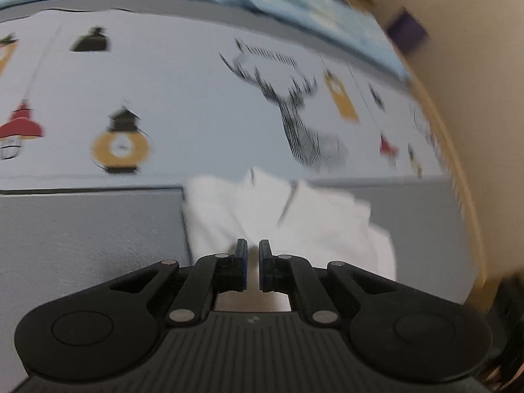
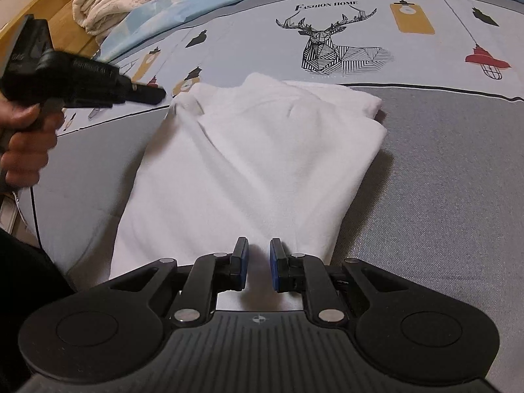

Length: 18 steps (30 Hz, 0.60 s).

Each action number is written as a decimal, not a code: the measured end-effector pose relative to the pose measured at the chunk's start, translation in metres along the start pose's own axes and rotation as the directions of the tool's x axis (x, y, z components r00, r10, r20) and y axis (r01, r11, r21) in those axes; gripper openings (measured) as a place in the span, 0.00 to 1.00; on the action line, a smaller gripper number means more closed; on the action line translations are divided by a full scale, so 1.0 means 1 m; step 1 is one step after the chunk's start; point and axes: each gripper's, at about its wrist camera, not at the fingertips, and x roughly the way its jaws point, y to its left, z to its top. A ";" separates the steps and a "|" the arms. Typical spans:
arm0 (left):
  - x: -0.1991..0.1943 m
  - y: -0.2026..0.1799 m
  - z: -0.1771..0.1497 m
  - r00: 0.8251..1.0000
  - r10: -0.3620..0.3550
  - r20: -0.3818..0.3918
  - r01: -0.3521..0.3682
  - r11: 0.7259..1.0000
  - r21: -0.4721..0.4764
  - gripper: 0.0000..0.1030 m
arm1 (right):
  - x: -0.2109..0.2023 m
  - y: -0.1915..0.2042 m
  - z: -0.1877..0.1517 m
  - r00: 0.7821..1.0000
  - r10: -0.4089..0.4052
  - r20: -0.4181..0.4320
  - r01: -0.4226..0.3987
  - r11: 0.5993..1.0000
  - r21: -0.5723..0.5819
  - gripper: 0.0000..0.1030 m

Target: Fold small clothes

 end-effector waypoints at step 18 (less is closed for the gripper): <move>-0.001 0.013 -0.030 0.996 0.035 -0.077 -0.045 0.991 -0.125 0.72 | 0.009 -0.047 0.006 0.997 -0.065 0.033 0.047 0.920 0.389 0.60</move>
